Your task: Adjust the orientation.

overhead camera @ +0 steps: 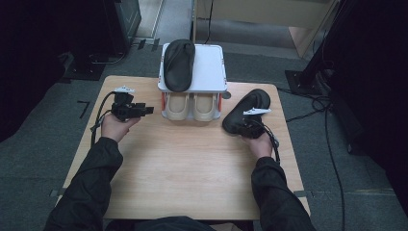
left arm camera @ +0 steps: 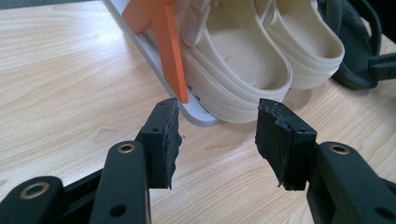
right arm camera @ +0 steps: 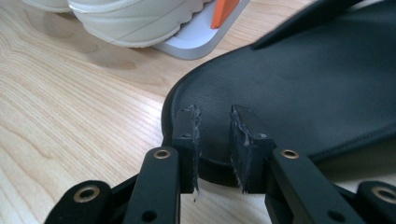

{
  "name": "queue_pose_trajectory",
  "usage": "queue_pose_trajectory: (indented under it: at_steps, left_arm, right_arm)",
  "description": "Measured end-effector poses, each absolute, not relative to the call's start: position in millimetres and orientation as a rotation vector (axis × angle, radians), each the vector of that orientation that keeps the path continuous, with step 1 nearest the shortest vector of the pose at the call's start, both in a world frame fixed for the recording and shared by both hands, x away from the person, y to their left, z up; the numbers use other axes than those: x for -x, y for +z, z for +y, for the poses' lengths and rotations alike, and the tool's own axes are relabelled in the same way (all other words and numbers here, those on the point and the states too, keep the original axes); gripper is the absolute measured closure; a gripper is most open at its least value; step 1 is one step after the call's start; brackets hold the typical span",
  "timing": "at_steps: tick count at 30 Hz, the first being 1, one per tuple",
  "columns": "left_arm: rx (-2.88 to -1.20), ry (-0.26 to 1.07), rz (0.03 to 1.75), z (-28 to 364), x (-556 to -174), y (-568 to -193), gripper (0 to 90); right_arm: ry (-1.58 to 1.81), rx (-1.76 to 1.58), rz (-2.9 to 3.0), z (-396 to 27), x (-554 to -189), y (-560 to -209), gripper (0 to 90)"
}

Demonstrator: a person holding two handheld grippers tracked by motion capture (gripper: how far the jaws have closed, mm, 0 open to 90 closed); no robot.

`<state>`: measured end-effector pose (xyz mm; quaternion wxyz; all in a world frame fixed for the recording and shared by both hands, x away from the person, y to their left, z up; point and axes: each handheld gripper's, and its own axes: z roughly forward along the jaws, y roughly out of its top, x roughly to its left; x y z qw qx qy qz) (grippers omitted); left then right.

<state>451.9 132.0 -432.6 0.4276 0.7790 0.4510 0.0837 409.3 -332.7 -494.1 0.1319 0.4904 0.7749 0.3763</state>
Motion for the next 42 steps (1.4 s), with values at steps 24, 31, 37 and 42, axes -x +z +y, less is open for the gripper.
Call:
queue_pose_trajectory:
  at_steps: [24,31,37,42]
  left_arm:
    - [-1.943,0.205,1.142,140.6,-448.1,-439.2,49.3]
    - [-1.928,0.181,1.146,141.9,-447.9,-441.5,49.3]
    - [-1.919,0.176,1.151,147.4,-440.7,-441.8,49.3]
    - [-1.913,0.177,1.161,152.4,-434.3,-442.3,49.3]
  right_arm:
    - [1.047,-1.364,2.289,-351.3,-386.0,-490.3,69.8]
    - [1.110,-1.428,2.188,-361.0,-397.8,-486.1,67.5]
    - [1.122,-1.449,2.097,-369.5,-409.2,-481.2,61.9]
    - [1.114,-1.469,2.010,-379.8,-419.4,-476.8,58.6]
